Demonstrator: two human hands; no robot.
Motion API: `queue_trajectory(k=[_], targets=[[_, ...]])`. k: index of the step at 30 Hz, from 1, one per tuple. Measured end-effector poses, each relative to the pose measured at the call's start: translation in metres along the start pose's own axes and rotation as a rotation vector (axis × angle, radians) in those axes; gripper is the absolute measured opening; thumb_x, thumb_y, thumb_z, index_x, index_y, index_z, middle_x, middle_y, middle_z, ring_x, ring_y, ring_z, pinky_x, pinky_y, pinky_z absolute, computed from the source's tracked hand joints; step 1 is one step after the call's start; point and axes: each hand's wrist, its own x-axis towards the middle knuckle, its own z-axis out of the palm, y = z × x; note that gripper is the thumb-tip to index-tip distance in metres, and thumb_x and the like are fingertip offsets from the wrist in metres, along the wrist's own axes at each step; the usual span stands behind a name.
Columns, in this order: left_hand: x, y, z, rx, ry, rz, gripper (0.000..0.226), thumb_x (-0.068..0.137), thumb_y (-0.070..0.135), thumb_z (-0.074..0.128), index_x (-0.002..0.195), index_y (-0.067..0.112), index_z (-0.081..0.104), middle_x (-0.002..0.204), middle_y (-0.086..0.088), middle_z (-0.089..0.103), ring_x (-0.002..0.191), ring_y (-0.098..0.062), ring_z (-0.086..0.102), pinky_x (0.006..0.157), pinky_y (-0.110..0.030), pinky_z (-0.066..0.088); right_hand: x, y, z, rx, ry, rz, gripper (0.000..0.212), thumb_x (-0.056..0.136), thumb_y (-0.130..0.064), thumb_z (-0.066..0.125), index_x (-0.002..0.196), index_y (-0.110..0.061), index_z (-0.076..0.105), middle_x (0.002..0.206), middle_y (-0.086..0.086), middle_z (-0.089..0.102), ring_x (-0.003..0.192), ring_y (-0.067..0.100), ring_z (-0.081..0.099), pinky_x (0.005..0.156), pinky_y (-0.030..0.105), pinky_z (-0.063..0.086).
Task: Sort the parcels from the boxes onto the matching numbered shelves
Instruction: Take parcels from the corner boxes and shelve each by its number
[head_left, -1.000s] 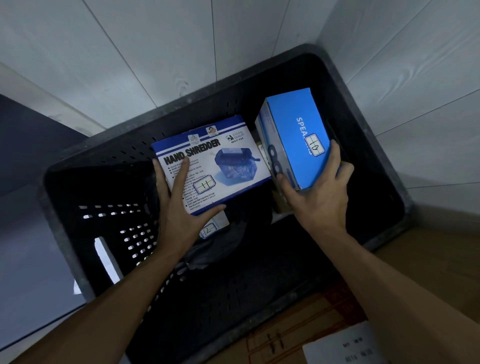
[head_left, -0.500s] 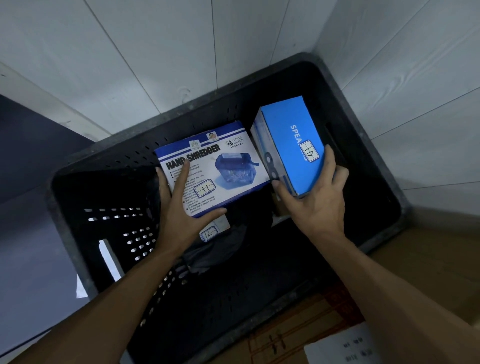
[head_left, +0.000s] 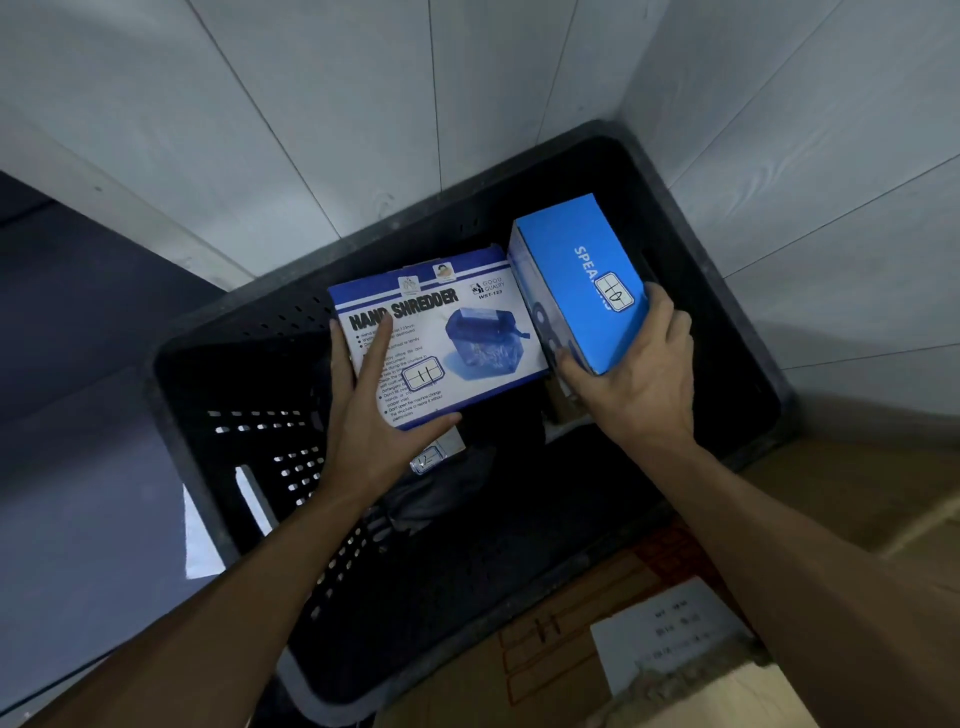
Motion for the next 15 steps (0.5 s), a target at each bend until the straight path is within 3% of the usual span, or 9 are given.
queue_trajectory(k=[4, 8, 12, 15], targets=[[-0.005, 0.024, -0.015, 0.001, -0.030, 0.021, 0.117, 0.064, 0.042, 0.091, 0.158, 0.030, 0.022, 0.167, 0.002, -0.009, 0.152, -0.005, 0.008, 0.113, -0.005, 0.015, -0.007, -0.010, -0.025, -0.003, -0.003, 0.021, 0.097, 0.077, -0.045, 0.079, 0.151, -0.013, 0.026, 0.133, 0.011, 0.039, 0.123, 0.026, 0.041, 0.090, 0.039, 0.043], [-0.014, 0.054, -0.035, -0.014, -0.027, -0.017, 0.109, 0.069, 0.047, 0.082, 0.158, 0.026, 0.023, 0.167, 0.010, -0.004, 0.146, 0.011, 0.008, 0.108, 0.002, 0.014, -0.019, -0.016, -0.055, -0.017, 0.003, 0.064, 0.097, 0.077, -0.045, 0.080, 0.151, -0.013, 0.025, 0.135, 0.012, 0.039, 0.126, 0.026, 0.040, 0.090, 0.041, 0.045], [-0.028, 0.077, -0.043, 0.022, -0.165, 0.012, 0.103, 0.076, 0.049, 0.075, 0.158, 0.018, 0.021, 0.167, 0.011, 0.002, 0.148, 0.007, 0.005, 0.116, -0.013, 0.015, -0.033, -0.025, -0.081, -0.021, -0.017, 0.123, 0.098, 0.076, -0.043, 0.081, 0.150, -0.010, 0.026, 0.133, 0.017, 0.040, 0.125, 0.035, 0.040, 0.095, 0.046, 0.041], [-0.037, 0.070, -0.039, 0.052, -0.241, -0.040, 0.112, 0.075, 0.040, 0.084, 0.159, 0.031, 0.011, 0.165, 0.008, -0.013, 0.140, 0.014, -0.007, 0.115, -0.024, 0.014, -0.039, -0.026, -0.083, -0.054, -0.091, 0.145, 0.099, 0.075, -0.045, 0.081, 0.149, -0.010, 0.026, 0.132, 0.018, 0.039, 0.123, 0.039, 0.039, 0.095, 0.046, 0.040]])
